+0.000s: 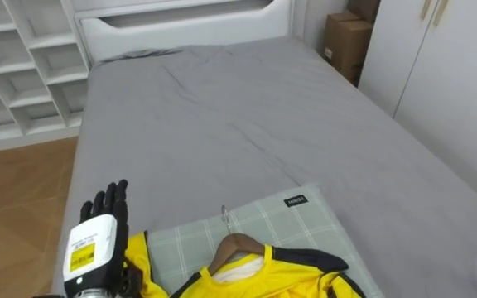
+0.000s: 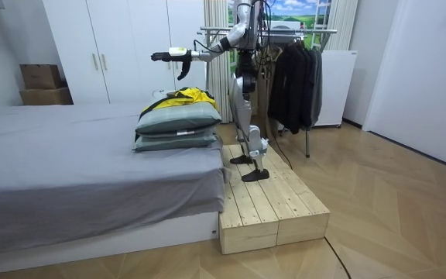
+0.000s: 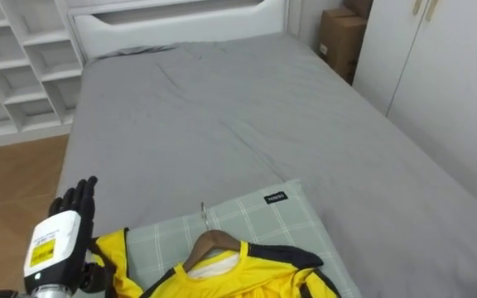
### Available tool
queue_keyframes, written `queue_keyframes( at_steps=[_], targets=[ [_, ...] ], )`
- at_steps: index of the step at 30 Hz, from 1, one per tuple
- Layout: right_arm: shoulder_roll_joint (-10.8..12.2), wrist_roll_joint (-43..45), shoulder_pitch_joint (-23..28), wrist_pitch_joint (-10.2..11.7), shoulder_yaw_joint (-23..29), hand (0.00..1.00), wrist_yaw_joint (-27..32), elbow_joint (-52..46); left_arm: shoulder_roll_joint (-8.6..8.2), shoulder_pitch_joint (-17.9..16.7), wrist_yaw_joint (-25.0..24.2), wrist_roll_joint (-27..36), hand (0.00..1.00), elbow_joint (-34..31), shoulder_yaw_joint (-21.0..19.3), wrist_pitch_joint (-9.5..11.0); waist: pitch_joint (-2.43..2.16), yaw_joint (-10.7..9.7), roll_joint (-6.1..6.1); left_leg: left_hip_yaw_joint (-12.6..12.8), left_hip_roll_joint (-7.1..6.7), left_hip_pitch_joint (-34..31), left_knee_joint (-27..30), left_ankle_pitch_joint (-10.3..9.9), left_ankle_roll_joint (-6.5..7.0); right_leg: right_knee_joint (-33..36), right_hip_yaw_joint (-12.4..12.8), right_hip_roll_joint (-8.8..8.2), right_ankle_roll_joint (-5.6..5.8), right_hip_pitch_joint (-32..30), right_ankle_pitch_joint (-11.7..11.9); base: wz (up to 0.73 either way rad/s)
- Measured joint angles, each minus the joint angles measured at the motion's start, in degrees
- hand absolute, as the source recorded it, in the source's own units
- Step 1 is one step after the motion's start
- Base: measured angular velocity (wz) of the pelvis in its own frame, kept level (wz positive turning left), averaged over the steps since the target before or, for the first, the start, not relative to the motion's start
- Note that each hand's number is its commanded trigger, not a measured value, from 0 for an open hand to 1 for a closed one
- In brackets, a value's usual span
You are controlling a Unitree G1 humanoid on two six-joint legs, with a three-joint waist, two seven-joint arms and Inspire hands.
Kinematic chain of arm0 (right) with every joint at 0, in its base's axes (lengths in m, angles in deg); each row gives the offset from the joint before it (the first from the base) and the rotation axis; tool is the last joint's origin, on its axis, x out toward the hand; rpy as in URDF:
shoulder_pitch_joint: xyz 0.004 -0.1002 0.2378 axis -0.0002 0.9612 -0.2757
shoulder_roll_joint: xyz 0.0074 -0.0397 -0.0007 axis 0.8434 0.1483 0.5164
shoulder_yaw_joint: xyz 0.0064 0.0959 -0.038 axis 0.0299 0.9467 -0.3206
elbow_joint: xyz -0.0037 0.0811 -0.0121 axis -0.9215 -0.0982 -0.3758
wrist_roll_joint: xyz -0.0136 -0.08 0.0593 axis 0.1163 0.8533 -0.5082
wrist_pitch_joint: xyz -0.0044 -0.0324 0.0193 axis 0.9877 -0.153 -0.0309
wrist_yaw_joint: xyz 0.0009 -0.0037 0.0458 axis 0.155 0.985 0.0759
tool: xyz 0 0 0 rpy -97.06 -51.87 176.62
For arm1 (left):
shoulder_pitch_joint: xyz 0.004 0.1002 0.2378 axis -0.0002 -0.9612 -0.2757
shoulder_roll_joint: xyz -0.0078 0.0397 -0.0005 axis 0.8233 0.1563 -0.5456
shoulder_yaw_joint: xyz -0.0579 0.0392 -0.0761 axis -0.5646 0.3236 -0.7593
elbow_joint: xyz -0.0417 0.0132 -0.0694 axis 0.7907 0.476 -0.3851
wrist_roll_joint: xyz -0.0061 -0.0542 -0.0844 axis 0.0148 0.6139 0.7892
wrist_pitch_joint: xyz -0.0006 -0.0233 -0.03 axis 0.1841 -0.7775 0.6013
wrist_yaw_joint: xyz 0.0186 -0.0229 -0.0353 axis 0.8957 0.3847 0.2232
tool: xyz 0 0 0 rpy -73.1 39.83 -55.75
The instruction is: Hang clothes
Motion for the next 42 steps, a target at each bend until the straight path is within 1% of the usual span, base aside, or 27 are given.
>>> queue_keyframes(
  at_steps=[5,8,9,12,17,19,21,23,25,28,29,30,32,34,38,39,42],
  targets=[
    [0.0,0.6,-0.1,0.0,0.0,0.0,0.7,0.0,-0.08,2.5,-1.7,-1.0,0.0,5.7,0.9,-0.6,0.01,-1.3,0.01,0.0,0.07,0.0,0.0,0.0,0.0,0.2,0.2,0.14,-0.07,-0.3,0.0,-0.05],
    [0.0,1.0,0.0,0.0,0.0,0.0,0.8,-0.1,-0.08,2.5,-2.5,-1.0,0.0,7.2,0.9,-0.8,0.03,-1.5,-0.02,0.1,0.09,-0.1,0.0,0.0,0.0,0.4,0.3,0.19,-0.08,-0.6,0.1,-0.03],
    [0.0,1.0,0.0,0.0,0.0,0.0,0.8,-0.1,-0.08,2.5,-2.7,-1.0,0.0,7.5,0.9,-0.8,0.06,-1.6,-0.07,0.1,0.09,-0.1,0.0,0.0,0.0,0.5,0.3,0.19,-0.08,-0.6,0.1,0.0],
    [0.0,1.0,-0.3,0.0,-0.2,0.0,0.8,-0.1,-0.08,3.4,-2.7,-1.0,0.0,9.4,0.9,-0.8,0.34,-1.4,-0.51,0.2,0.1,-0.1,0.0,0.0,0.0,1.0,0.1,0.16,-0.07,-0.7,0.0,0.0],
    [-0.4,2.2,-1.9,0.0,-1.8,0.0,0.5,0.1,-0.06,5.7,-2.6,-1.6,0.0,12.1,0.2,-0.8,0.14,-1.2,-0.99,0.4,0.09,-2.4,0.2,0.0,0.0,2.2,0.2,0.15,-0.05,-3.9,0.3,-0.01],
    [-0.7,1.6,-3.0,0.0,-3.4,0.0,0.3,0.2,0.17,7.8,-2.5,-1.6,0.0,14.6,0.2,-0.8,0.14,-1.3,-1.04,0.4,0.13,-4.0,1.1,0.0,0.02,1.9,0.2,0.1,-0.07,-5.0,1.0,0.0],
    [-1.0,1.2,-3.8,0.0,-4.9,0.0,-0.1,0.9,0.23,10.9,-2.5,-1.3,0.0,18.2,0.5,-0.8,0.19,-1.4,-1.03,0.4,0.23,-5.3,1.8,0.0,0.02,1.8,0.3,0.14,-0.14,-5.8,1.4,0.0],
    [-1.2,1.0,-4.7,0.0,-5.8,0.0,0.0,1.7,0.24,12.9,-2.5,-0.7,0.0,19.9,0.7,-0.8,0.22,-1.4,-0.92,0.5,0.24,-6.0,2.0,0.0,0.03,1.9,0.4,0.15,-0.19,-6.4,1.5,0.0],
    [-1.5,1.0,-5.6,0.0,-6.4,0.0,0.0,1.7,0.37,15.2,-2.4,-0.4,0.0,21.4,0.7,-0.4,0.32,-1.2,-0.71,0.5,0.25,-7.1,2.2,0.0,0.08,2.0,0.6,0.15,-0.2,-7.5,1.7,-0.04],
    [-1.6,1.0,-8.0,0.0,-8.5,0.0,0.2,1.8,1.89,20.6,-1.7,-0.4,0.0,25.6,0.7,0.8,0.47,-1.3,-0.59,0.6,0.49,-10.5,3.8,0.1,0.14,2.3,0.5,0.19,-0.43,-10.6,2.5,-0.05],
    [-1.5,1.0,-8.2,0.0,-8.7,0.0,0.2,1.8,2.26,21.1,-1.7,-0.4,0.0,25.9,0.7,0.9,0.47,-1.3,-0.59,0.7,0.55,-10.9,3.9,0.1,0.14,2.4,0.5,0.23,-0.48,-11.0,2.5,-0.04],
    [-1.5,1.0,-8.6,0.1,-9.1,0.0,0.5,1.8,2.92,21.7,-1.2,-0.4,0.0,25.9,0.7,1.0,0.53,-1.4,-0.56,0.7,0.66,-11.6,4.1,0.1,0.14,2.9,0.5,0.3,-0.53,-11.9,2.6,-0.04],
    [-1.5,1.2,-9.1,0.1,-9.5,0.0,0.9,1.8,3.56,23.5,-0.3,-0.3,0.0,27.3,0.7,1.5,0.8,-1.2,-0.64,0.8,0.79,-12.3,4.1,0.1,0.12,3.5,0.5,0.41,-0.57,-12.9,2.6,-0.02],
    [-1.4,1.7,-10.5,0.0,-10.1,0.0,1.4,1.8,4.4,24.9,0.2,-0.2,0.0,28.9,0.6,1.6,1.31,-1.2,-0.78,1.0,0.85,-12.9,4.1,0.1,0.12,4.0,0.6,0.46,-0.59,-13.8,2.6,-0.05],
    [-1.0,1.7,-12.1,0.0,-10.6,0.0,1.9,1.8,4.39,25.5,0.2,-0.3,0.0,29.9,0.7,2.6,1.45,-1.3,-0.91,1.0,0.84,-13.6,4.3,0.1,0.12,4.1,0.6,0.39,-0.6,-14.5,2.6,-0.01],
    [-0.9,1.7,-12.7,0.0,-11.2,0.0,1.9,1.8,4.39,25.9,0.2,-0.3,0.0,30.3,0.7,2.8,1.69,-1.4,-1.03,0.9,0.84,-14.0,4.7,0.1,0.12,4.3,0.6,0.32,-0.61,-14.8,2.6,0.0],
    [-0.6,1.6,-13.8,0.1,-13.4,0.0,1.9,1.8,4.21,26.1,0.2,-0.2,0.0,30.3,0.8,2.9,1.88,-1.5,-1.26,0.7,0.87,-15.0,5.2,0.1,0.12,4.3,0.3,0.27,-0.62,-15.4,2.6,0.07]
  ],
)
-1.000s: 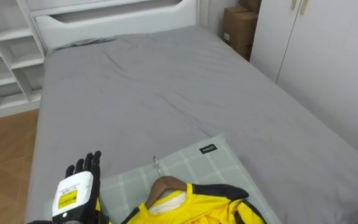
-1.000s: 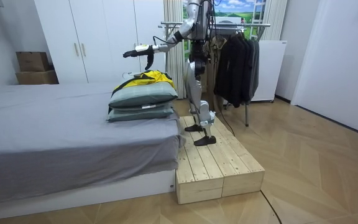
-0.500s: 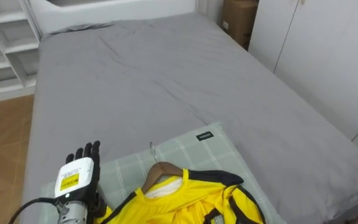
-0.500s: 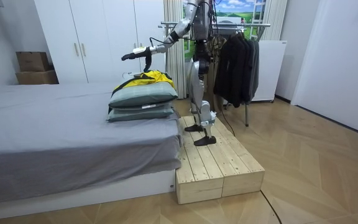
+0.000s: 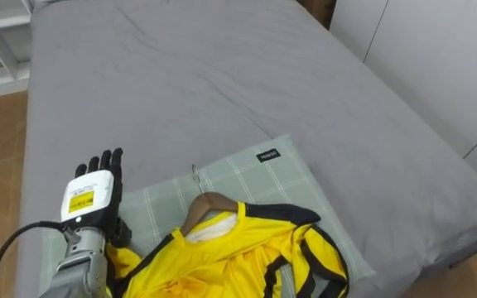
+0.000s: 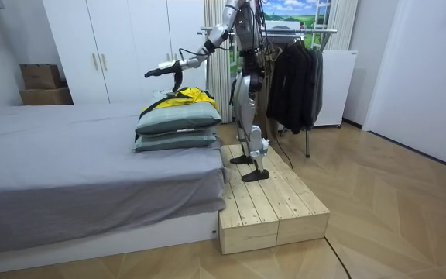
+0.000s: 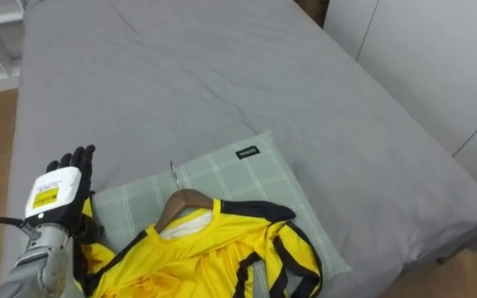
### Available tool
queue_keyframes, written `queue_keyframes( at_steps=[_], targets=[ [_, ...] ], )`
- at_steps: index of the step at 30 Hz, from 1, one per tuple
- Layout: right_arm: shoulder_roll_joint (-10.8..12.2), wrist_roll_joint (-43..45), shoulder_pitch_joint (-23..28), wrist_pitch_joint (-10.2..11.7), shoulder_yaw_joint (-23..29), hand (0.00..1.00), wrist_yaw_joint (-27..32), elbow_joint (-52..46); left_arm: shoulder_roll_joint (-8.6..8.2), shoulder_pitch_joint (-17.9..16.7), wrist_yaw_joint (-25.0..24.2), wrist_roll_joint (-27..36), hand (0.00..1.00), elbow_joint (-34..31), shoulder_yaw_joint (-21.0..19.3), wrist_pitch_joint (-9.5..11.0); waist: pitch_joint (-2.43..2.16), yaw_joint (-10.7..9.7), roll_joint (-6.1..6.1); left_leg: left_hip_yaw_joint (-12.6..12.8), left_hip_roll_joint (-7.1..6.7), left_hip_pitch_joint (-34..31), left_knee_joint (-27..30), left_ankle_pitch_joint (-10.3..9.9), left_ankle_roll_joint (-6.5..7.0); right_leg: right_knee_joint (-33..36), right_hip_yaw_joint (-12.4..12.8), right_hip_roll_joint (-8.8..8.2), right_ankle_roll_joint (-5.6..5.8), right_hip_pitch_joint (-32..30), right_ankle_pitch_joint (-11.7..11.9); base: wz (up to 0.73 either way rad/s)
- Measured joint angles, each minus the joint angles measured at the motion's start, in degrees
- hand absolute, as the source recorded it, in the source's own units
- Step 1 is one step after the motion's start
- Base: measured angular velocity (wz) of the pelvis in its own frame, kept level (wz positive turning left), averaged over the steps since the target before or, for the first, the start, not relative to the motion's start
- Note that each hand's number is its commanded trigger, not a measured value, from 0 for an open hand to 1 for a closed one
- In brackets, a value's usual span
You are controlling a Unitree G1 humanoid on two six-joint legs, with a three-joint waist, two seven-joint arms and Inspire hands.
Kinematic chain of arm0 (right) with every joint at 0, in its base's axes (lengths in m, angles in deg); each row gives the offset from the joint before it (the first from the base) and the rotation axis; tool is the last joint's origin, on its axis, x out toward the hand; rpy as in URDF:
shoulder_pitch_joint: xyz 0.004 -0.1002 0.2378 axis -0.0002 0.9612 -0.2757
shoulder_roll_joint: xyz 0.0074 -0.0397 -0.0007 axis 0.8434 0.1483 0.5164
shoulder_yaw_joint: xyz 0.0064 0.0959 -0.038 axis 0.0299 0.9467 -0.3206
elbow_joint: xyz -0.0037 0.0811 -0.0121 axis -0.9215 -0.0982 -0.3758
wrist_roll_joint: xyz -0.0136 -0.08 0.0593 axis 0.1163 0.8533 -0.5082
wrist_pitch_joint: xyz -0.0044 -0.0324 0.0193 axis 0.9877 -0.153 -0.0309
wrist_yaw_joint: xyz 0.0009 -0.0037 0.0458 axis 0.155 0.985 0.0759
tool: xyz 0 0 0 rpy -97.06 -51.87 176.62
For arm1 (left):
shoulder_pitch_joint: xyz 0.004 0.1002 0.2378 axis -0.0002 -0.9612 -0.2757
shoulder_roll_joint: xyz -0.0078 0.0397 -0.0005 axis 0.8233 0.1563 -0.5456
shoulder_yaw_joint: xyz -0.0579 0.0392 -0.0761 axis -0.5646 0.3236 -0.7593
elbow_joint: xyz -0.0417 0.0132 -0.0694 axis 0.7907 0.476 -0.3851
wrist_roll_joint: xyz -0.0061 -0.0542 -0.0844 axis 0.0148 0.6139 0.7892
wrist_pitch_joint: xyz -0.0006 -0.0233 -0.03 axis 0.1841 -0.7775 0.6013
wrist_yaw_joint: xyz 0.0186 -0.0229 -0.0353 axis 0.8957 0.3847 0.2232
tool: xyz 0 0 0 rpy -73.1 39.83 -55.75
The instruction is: Hang clothes
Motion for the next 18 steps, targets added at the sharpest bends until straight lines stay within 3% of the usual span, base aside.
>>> queue_keyframes(
  at_steps=[4,9,18],
  targets=[
    [0.5,0.2,-1.5,0.0,-2.3,0.0,0.0,0.0,-0.51,1.5,-0.4,1.6,0.0,0.0,0.2,0.3,0.4,0.0,-0.17,-0.5,0.01,-2.0,1.0,0.0,0.0,0.4,-0.2,-0.09,-0.06,-1.4,0.0,0.07],
    [2.1,1.4,-3.4,0.0,-2.3,0.0,-1.1,0.0,-2.75,2.5,-4.9,9.0,0.0,0.2,0.0,0.3,0.86,-0.4,0.13,-0.5,0.03,-2.9,1.7,0.0,0.0,0.7,-0.2,-0.14,-0.14,-2.2,0.1,0.0],
    [1.9,1.6,-4.6,-0.1,-2.4,0.0,-1.2,0.1,-3.76,2.9,-10.4,11.3,0.0,1.3,1.0,0.2,1.14,-0.6,0.41,-0.5,0.11,-5.7,3.5,0.0,0.0,2.0,-0.3,-0.26,-0.37,-4.9,0.2,0.0]
  ],
)
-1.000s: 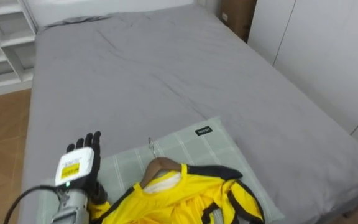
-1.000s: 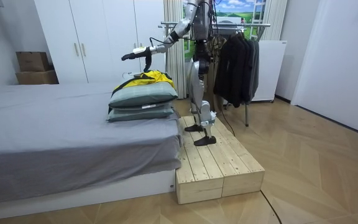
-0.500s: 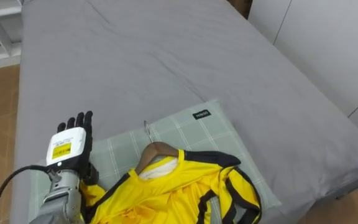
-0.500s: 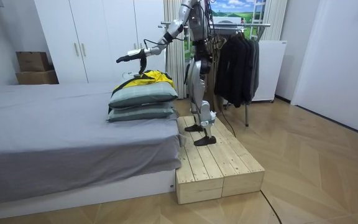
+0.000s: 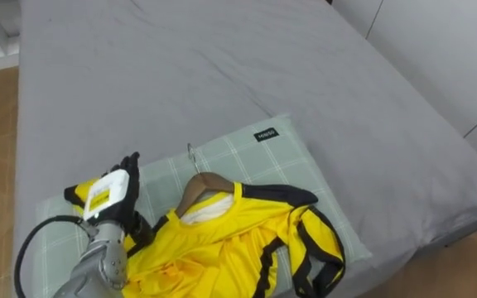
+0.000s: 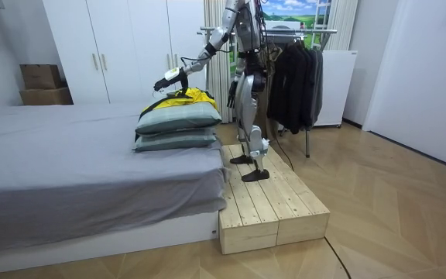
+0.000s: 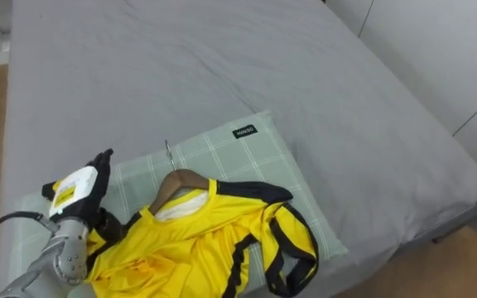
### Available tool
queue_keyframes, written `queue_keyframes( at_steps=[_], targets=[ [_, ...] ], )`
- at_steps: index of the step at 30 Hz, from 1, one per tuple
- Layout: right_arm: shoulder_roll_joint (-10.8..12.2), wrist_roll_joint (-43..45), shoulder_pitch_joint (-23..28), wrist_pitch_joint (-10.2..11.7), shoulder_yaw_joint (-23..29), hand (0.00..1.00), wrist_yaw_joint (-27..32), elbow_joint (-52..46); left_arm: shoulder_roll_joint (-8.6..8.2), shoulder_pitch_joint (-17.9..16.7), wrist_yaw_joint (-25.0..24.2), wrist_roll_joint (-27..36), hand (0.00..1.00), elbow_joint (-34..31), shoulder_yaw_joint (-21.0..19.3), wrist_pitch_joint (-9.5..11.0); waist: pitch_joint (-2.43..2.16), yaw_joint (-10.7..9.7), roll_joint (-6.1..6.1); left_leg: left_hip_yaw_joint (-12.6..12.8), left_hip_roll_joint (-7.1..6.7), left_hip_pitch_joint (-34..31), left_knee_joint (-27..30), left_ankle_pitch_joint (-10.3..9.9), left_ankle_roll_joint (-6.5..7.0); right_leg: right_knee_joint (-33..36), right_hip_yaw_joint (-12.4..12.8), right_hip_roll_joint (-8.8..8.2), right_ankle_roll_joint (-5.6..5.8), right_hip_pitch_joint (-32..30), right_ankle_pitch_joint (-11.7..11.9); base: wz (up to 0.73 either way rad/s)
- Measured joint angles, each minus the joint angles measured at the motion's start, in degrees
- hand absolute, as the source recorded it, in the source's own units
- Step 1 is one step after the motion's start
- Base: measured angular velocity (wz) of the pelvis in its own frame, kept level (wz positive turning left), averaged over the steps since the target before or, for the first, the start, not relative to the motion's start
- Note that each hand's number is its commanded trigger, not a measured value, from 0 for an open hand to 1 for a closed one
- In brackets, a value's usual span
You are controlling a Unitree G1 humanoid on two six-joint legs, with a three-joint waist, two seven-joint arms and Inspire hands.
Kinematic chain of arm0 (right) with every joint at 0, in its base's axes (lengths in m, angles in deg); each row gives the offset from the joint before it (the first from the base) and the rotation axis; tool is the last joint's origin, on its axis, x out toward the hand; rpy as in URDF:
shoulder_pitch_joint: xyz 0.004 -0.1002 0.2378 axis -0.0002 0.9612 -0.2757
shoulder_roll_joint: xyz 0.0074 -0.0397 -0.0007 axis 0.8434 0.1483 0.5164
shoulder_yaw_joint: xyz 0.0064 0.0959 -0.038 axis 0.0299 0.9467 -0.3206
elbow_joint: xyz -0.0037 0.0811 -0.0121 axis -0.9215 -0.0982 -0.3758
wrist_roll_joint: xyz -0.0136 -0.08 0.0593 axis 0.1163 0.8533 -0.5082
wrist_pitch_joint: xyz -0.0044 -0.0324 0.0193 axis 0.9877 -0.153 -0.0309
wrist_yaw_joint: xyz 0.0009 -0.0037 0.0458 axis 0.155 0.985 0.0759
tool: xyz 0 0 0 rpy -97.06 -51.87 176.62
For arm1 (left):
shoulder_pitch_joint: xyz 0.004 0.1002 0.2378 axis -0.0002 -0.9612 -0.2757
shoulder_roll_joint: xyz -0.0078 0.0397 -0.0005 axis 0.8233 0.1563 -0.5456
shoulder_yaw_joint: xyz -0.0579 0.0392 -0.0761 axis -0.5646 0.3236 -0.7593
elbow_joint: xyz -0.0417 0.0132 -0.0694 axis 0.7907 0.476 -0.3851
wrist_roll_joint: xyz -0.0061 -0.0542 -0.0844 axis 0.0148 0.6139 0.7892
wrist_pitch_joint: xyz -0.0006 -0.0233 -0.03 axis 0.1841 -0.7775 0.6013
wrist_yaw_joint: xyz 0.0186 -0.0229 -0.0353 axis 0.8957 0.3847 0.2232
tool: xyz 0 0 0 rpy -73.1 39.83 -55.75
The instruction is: Hang clothes
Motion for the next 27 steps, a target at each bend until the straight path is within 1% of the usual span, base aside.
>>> queue_keyframes(
  at_steps=[2,4,8,10,11,14,17,22,27],
  targets=[
    [0.0,-0.1,-0.1,0.0,0.0,0.0,0.0,0.0,-0.01,0.4,-1.0,0.2,0.0,0.0,0.0,0.0,0.08,0.0,0.11,0.0,0.0,-0.4,0.3,0.0,0.0,0.4,0.0,-0.05,-0.01,-0.5,0.0,0.0],
    [0.0,-0.1,-0.2,-0.1,0.0,0.0,0.0,0.0,0.0,0.9,-2.5,2.3,0.0,0.1,0.1,-0.1,0.11,0.0,0.11,0.0,-0.01,-0.5,0.4,0.0,0.0,0.8,0.0,-0.1,-0.01,-0.6,0.0,0.0],
    [0.0,-0.1,-0.6,0.0,-0.7,0.0,0.1,0.0,-0.05,1.1,-5.2,4.4,0.0,0.4,0.4,-0.2,0.24,-0.1,-0.04,0.0,-0.12,-0.5,0.8,0.0,0.01,1.2,0.0,-0.28,-0.02,-0.7,0.0,0.0],
    [0.0,-0.1,-0.7,0.0,-1.1,0.0,0.1,0.0,-0.07,1.1,-6.5,4.6,0.0,0.9,0.4,-0.5,0.47,-0.1,-0.4,0.2,-0.2,-0.5,0.9,0.0,0.01,1.6,0.1,-0.39,-0.01,-0.9,-0.1,0.0],
    [0.0,0.0,-0.7,0.0,-1.1,0.0,0.1,0.0,-0.08,1.1,-7.0,4.6,0.0,1.0,0.4,-0.6,0.5,-0.1,-0.44,0.3,-0.22,-0.7,1.0,0.0,0.02,1.6,0.2,-0.42,-0.01,-1.1,-0.1,0.0],
    [0.0,0.2,-0.7,-0.1,-1.1,0.0,0.1,0.3,-0.52,1.1,-9.1,5.9,0.0,1.3,0.4,-1.3,0.52,-0.1,-0.44,0.3,-0.39,-1.0,1.1,0.1,0.19,1.7,0.2,-0.57,0.0,-1.4,-0.1,0.0],
    [0.0,0.2,-0.7,-0.1,-1.1,0.0,0.1,0.8,-0.52,1.1,-10.9,6.6,0.0,1.7,0.4,-1.4,0.52,-0.1,-0.43,0.3,-0.45,-1.0,1.1,0.1,0.22,1.7,0.2,-0.64,0.01,-1.4,-0.1,0.0],
    [-0.1,0.2,-1.0,-0.1,-1.7,0.0,0.0,0.7,-0.52,1.1,-12.6,8.2,0.0,2.7,1.4,-1.8,0.5,-0.1,-0.39,0.5,-0.51,-1.5,1.2,0.1,0.22,2.0,0.4,-0.72,0.05,-2.2,-0.1,0.0],
    [-0.2,0.2,-1.0,-0.1,-1.7,0.0,0.0,0.8,-0.55,1.1,-13.6,8.3,0.0,3.2,1.8,-2.2,0.49,-0.1,-0.32,0.5,-0.48,-1.8,1.3,0.1,0.22,2.2,0.4,-0.7,0.05,-2.4,-0.1,0.0]
  ],
)
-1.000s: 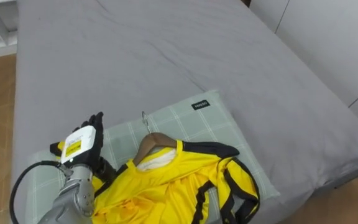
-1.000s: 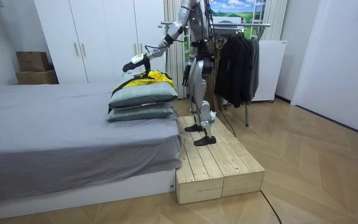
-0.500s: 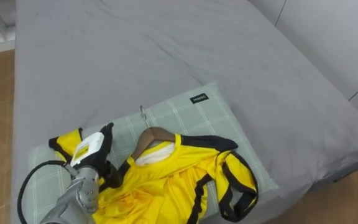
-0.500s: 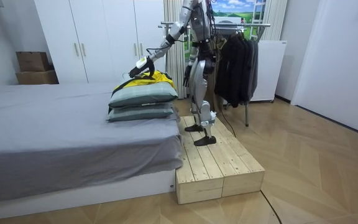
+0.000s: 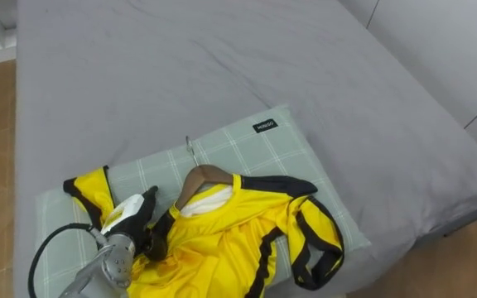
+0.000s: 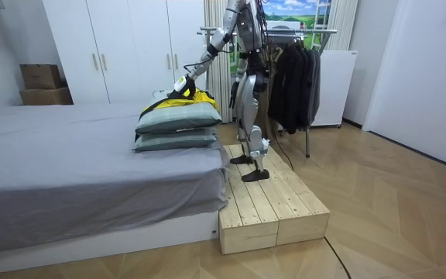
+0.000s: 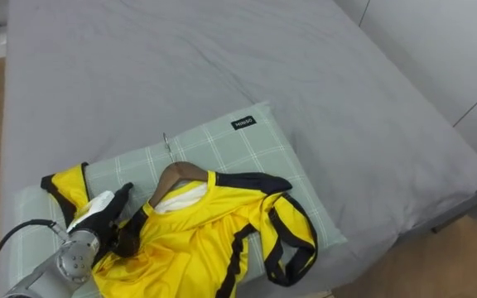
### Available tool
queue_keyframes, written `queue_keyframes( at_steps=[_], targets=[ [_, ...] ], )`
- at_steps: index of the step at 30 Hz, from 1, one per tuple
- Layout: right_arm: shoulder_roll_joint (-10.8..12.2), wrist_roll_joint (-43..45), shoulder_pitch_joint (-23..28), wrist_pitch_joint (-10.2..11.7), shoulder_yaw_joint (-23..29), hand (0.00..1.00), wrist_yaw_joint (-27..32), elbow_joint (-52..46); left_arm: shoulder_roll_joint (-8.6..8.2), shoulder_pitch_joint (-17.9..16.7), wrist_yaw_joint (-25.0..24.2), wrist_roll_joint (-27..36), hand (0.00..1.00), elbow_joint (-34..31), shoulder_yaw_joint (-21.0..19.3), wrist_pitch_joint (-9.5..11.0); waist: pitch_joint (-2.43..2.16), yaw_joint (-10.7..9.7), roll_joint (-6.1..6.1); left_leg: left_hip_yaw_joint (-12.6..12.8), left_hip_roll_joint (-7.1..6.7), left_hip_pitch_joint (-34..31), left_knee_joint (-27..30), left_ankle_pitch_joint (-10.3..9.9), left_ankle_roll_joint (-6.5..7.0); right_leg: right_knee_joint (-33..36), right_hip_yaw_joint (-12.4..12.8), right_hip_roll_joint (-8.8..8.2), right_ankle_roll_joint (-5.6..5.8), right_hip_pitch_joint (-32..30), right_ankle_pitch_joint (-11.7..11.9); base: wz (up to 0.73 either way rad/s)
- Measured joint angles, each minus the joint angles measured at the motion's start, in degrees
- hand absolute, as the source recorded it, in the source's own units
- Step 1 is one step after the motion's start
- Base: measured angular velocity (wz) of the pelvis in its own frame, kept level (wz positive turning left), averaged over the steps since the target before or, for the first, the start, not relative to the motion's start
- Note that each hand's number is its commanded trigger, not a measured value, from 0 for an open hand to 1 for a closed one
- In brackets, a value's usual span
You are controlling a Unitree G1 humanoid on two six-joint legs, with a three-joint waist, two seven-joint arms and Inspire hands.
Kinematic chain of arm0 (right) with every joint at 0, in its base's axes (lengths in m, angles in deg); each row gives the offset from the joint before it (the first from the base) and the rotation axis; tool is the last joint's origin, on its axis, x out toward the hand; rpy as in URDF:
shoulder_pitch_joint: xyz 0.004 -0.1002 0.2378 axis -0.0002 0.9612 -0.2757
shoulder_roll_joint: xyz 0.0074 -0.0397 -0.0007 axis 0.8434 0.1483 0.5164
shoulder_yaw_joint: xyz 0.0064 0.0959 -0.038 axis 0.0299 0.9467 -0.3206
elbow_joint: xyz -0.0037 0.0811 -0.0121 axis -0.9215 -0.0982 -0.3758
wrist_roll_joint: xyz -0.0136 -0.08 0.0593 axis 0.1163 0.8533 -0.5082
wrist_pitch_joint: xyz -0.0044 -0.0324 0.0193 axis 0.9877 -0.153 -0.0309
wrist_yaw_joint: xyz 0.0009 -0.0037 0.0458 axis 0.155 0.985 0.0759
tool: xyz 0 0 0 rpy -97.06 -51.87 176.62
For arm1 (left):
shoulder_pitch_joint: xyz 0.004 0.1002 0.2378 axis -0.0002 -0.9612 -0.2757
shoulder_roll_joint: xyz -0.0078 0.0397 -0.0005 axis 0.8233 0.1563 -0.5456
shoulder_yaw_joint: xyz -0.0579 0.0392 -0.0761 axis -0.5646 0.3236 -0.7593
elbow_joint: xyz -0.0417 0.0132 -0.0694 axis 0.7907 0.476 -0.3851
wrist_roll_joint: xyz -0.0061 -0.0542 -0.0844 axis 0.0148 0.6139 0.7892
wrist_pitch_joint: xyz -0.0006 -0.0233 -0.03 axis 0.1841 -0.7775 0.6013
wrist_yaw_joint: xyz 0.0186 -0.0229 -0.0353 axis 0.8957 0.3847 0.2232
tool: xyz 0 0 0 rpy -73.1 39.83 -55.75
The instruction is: Hang clothes
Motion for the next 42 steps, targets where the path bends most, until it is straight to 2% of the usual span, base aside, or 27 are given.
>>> queue_keyframes(
  at_steps=[8,14,20,27,33,42],
  targets=[
    [0.0,0.6,0.0,-0.1,0.0,0.0,0.0,-0.2,0.05,0.0,-1.4,0.6,0.0,0.0,-0.1,-0.7,0.0,0.0,0.01,0.5,-0.15,-0.1,0.4,0.1,0.13,1.5,0.6,-0.12,0.03,-0.9,-0.2,-0.02],
    [0.0,0.7,-0.2,-0.9,0.0,0.0,0.0,-0.3,0.06,0.0,-2.8,0.7,0.0,0.3,-0.1,-0.8,-0.01,0.0,-0.02,1.0,-0.43,-0.3,1.2,0.1,0.14,3.2,1.5,-0.32,0.11,-1.7,-0.7,-0.03],
    [0.0,0.4,-0.2,-1.2,0.0,0.0,0.0,-0.4,0.03,0.0,-3.6,2.5,0.0,1.9,0.0,-0.8,-0.01,-0.7,-0.08,1.1,-0.46,-0.2,1.7,0.1,0.15,3.8,1.6,-0.41,0.1,-1.7,-0.7,0.0],
    [-0.3,0.3,-0.2,-1.2,0.0,0.0,-0.2,-0.4,0.2,0.1,-6.9,3.0,0.0,2.0,1.5,-0.9,-0.01,-0.9,-0.08,1.5,-0.5,-0.1,1.9,0.1,0.18,3.8,1.5,-0.58,0.11,-1.7,-0.7,0.0],
    [-0.6,0.2,-0.5,-1.2,-0.6,0.0,-0.6,-0.4,0.97,1.3,-9.6,5.1,0.0,2.0,4.2,-1.7,-0.02,-0.8,-0.08,1.5,-0.58,-0.2,2.0,0.1,0.18,3.8,1.5,-0.71,0.12,-1.8,-0.7,0.0],
    [-0.7,0.2,-0.5,-1.3,-1.6,0.0,-0.7,-0.3,1.24,1.6,-10.3,5.1,0.0,2.0,5.0,-1.9,-0.03,-0.8,-0.06,1.4,-0.57,-0.3,2.0,0.1,0.18,3.8,1.4,-0.71,0.13,-1.7,-0.7,0.0]
  ],
)
